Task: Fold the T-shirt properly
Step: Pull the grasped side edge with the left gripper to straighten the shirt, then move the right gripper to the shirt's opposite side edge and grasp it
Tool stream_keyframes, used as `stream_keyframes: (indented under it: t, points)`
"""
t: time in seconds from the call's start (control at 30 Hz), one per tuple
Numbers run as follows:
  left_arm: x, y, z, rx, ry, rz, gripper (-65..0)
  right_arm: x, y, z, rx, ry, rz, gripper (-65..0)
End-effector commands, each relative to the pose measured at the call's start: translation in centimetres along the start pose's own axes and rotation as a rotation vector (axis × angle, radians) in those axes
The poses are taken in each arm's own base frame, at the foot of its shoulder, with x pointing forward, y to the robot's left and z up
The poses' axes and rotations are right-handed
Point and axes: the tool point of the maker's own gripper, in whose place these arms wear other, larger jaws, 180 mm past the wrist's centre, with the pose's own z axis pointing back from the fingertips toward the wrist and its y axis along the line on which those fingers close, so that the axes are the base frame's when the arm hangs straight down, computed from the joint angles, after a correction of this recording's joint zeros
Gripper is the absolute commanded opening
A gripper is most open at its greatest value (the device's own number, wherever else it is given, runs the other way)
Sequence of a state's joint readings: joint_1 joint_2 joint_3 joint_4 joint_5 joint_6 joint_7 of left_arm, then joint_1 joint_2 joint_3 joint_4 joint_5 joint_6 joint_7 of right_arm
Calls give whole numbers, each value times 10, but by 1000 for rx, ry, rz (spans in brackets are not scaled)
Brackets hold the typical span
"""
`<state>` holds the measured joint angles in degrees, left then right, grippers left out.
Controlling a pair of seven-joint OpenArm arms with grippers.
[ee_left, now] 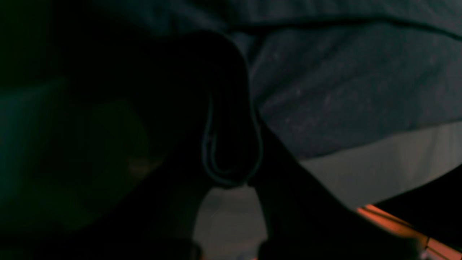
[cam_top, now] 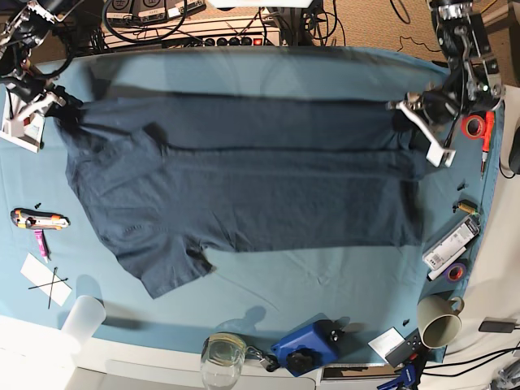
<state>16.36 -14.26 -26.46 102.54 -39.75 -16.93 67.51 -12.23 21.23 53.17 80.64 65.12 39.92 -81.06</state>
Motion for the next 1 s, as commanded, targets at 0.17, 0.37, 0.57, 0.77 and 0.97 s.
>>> stream_keyframes:
  t: [0.17, 0.37, 0.57, 0.77, 0.97]
  points:
    - [-29, 17, 17, 49, 53, 44, -650, 5, -8, 18, -35, -22, 17, -650]
    - [-39, 11, 18, 4, 66, 19, -580, 2, -10, 18, -40, -11, 16, -650]
    - [-39, 4, 19, -34, 67, 4, -361, 2, -10, 19, -39, -12, 17, -520]
    - [-28, 6, 29, 33, 52, -64, -362, 11, -11, 23, -44, -19, 36, -488]
    - [-5, 9, 44, 129, -19, -138, -362, 34, -8, 33, -25, -56, 75, -488]
